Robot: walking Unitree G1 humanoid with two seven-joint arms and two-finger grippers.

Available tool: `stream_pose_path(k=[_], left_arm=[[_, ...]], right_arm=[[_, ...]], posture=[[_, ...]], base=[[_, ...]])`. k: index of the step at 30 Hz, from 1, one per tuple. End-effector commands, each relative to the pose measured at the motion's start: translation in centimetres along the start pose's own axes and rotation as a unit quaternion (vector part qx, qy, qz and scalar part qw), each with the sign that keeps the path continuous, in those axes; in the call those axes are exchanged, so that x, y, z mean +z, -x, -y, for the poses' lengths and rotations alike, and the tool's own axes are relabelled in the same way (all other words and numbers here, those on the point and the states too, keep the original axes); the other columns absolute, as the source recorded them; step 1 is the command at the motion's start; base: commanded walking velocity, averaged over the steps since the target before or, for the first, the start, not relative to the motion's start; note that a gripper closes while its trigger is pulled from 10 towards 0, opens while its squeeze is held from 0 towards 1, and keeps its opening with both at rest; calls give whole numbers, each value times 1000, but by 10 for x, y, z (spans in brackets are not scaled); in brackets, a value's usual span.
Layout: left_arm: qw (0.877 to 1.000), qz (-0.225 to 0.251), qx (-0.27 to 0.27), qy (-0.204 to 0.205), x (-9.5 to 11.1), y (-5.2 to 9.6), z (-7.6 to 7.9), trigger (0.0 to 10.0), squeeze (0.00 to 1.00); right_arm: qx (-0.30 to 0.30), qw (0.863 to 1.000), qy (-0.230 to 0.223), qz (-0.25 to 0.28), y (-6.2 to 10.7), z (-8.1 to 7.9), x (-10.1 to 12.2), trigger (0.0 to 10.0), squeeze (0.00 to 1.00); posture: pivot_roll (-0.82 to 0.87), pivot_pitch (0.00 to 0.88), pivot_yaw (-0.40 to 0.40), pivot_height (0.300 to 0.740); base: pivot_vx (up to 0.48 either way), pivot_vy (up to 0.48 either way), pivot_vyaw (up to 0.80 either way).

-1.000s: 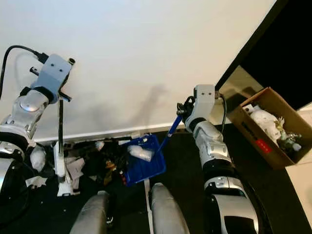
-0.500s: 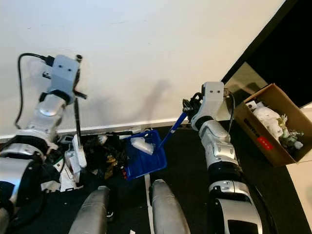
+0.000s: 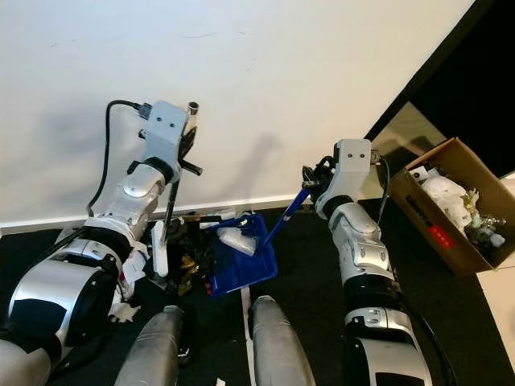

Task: Sweep floor

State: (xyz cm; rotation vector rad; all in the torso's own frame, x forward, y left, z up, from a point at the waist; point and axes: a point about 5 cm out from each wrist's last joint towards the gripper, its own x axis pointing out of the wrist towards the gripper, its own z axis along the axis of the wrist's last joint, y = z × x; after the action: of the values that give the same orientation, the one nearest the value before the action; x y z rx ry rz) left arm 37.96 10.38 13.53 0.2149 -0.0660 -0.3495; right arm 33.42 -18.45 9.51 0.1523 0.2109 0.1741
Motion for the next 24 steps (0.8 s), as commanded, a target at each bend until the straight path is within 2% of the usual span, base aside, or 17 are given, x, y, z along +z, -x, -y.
stream_pose_path(k=[1,6,11,12,14,19,20,24], left_arm=[[998,0,-15,53,-2,-2,20,10000,0],[996,14,-22,87,5,-7,34,10000,0],[988,38,-32,145,21,-15,54,10000,0],[988,38,-32,145,21,-15,54,10000,0],[984,51,-43,165,31,-18,66,10000,0],[981,59,-54,175,39,-21,77,10000,0],[979,66,-58,184,47,-24,84,10000,0],[976,77,-59,194,57,-28,88,10000,0]], right_arm=[[11,997,-33,-74,5,-9,-37,10000,0],[17,996,-34,-78,4,-16,-41,10000,0],[39,995,-38,-78,2,-33,-44,10000,0],[39,995,-38,-78,2,-33,-44,10000,0],[47,995,-36,-83,2,-42,-48,10000,0],[50,994,-35,-87,1,-48,-51,10000,0],[49,994,-35,-92,0,-52,-53,10000,0],[50,993,-36,-98,0,-57,-55,10000,0]], posture=[[-45,258,-9,740],[-45,255,-6,740],[-42,246,-4,740],[-42,246,-4,740],[-40,238,-3,740],[-38,228,1,740],[-38,222,3,740],[-38,211,7,740]], base=[[0,0,0],[0,0,0],[0,0,0],[0,0,0],[0,0,0],[0,0,0],[0,0,0],[0,0,0]])
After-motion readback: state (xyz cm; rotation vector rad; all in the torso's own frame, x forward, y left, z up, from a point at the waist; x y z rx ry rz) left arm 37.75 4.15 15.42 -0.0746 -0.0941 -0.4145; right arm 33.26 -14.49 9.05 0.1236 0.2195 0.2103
